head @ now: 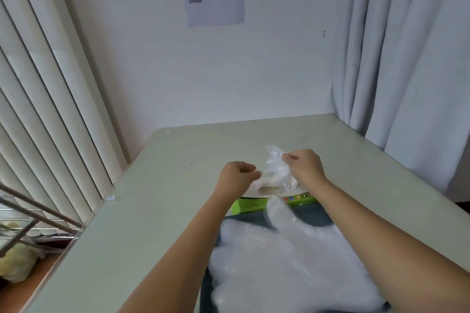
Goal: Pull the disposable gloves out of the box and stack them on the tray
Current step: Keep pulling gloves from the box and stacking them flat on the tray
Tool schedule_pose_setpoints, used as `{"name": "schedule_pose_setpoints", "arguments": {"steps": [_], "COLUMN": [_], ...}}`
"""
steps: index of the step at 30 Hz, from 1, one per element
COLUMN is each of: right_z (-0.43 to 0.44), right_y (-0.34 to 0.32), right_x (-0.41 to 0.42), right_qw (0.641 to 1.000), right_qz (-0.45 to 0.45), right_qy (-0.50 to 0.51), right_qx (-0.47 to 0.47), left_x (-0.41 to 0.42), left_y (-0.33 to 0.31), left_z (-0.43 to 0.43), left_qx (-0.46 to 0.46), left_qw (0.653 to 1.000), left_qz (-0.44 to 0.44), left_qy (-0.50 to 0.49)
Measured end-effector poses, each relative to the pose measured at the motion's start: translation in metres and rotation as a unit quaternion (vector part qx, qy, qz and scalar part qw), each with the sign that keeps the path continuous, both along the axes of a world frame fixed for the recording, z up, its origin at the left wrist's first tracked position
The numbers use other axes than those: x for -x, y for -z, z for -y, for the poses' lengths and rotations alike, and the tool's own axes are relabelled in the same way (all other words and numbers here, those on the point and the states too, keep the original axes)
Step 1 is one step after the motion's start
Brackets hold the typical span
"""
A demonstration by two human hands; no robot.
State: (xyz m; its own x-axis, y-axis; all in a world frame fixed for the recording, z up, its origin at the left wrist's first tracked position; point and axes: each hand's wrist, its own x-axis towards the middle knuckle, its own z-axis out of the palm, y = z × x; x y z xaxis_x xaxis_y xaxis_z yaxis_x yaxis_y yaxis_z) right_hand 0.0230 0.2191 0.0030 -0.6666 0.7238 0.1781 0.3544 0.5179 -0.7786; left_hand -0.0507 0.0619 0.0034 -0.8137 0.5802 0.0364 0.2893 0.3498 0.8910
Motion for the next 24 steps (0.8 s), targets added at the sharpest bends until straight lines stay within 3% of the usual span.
{"name": "schedule_pose_setpoints", "arguments": {"steps": [4,6,9,15,17,22,24], "right_z": [0.008,0.008,0.002,-0.012,-0.015,-0.02,-0.018], "right_y": [-0.01,-0.007,0.002,0.013,0.014,0.008,0.007], "right_x": [-0.019,-0.025,-0.03,-0.035,-0.035,-0.046,-0.051], "right_qw": [0.972,0.956,0.937,0.891,0.867,0.731,0.723], "right_qz": [-0.094,-0.116,-0.145,-0.22,-0.252,-0.37,-0.375], "right_qy": [-0.06,-0.1,-0.121,-0.034,-0.003,0.034,0.019], "right_qx": [0.206,0.251,0.296,0.395,0.43,0.572,0.581], "left_x": [-0.007,-0.014,-0.018,-0.018,-0.014,0.001,0.0], "left_y": [-0.008,-0.009,-0.005,0.0,0.003,0.013,0.012], "left_z": [-0.017,-0.025,-0.034,-0.028,-0.022,-0.001,0.004], "left_qx": [-0.016,-0.041,-0.077,-0.075,-0.056,0.115,0.158], "left_qw": [0.994,0.992,0.992,0.995,0.996,0.984,0.975], "left_qz": [0.104,0.121,0.101,0.066,0.046,-0.035,-0.083], "left_qy": [0.006,0.008,-0.009,-0.018,-0.041,-0.13,-0.132]}}
